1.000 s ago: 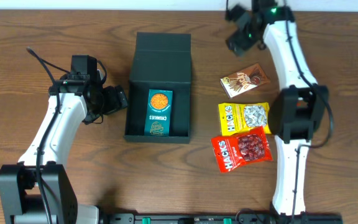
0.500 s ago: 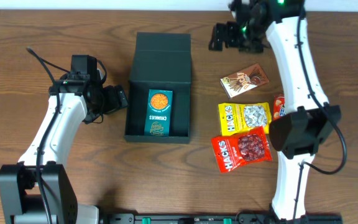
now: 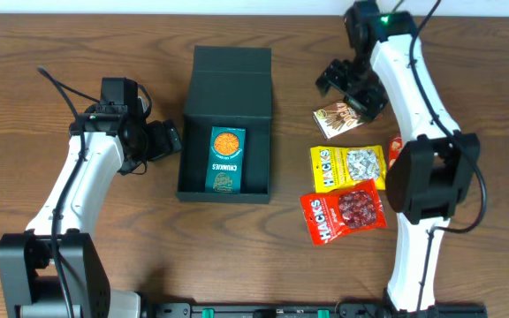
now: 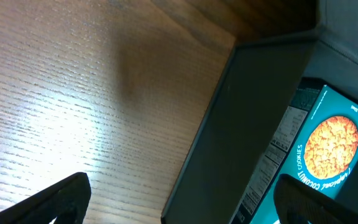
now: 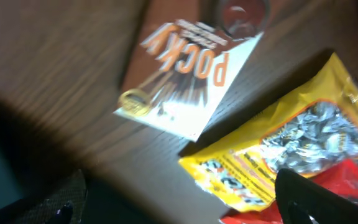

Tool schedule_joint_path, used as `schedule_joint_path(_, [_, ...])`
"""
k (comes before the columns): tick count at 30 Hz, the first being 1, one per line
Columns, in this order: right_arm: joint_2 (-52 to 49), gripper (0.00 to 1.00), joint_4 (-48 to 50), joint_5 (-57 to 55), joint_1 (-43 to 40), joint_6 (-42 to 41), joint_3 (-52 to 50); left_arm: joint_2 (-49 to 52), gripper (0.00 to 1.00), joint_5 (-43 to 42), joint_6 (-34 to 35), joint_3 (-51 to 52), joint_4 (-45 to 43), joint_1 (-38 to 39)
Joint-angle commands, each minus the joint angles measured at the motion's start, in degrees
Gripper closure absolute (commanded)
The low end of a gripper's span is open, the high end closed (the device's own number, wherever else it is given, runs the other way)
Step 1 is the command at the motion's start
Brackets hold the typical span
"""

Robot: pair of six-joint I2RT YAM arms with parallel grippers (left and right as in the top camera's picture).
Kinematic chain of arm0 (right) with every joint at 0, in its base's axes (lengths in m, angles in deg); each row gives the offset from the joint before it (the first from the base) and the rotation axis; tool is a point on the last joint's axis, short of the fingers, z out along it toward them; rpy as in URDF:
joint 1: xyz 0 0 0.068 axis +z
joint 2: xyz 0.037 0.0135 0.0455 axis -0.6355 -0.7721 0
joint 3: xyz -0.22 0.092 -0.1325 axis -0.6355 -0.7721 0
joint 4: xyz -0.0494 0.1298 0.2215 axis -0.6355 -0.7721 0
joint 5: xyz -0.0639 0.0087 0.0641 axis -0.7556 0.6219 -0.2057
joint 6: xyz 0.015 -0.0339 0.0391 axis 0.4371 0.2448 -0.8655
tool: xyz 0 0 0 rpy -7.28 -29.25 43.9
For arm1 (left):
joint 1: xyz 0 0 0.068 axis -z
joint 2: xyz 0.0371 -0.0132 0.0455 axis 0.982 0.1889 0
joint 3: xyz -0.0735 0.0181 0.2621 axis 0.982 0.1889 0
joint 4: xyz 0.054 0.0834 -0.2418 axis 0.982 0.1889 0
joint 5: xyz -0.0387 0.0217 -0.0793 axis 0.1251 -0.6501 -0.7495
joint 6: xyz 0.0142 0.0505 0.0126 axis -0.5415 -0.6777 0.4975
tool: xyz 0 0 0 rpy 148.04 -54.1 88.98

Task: Pack container
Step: 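Grasp the Pocky box with the right gripper and lift it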

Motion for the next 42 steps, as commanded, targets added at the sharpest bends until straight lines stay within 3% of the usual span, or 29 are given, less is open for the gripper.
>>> schedule_joint_path(1, [-0.31, 0.04, 2.62, -1.18, -1.18, -7.08, -3.69, -0.66, 0.05, 0.42, -1.09, -0.98, -0.02, -0.24])
schedule_joint_path(17, [-0.31, 0.09, 18.97, -1.22, -3.1, -10.14, -13.4, -0.66, 0.05, 0.42, -1.31, -0.98, -0.76, -0.24])
schedule_joint_path(42, [-2.97, 0.11, 22.25, -0.17, -3.78, -10.6, -16.17, -0.66, 0.05, 0.39, -1.29, -0.98, -0.81, -0.24])
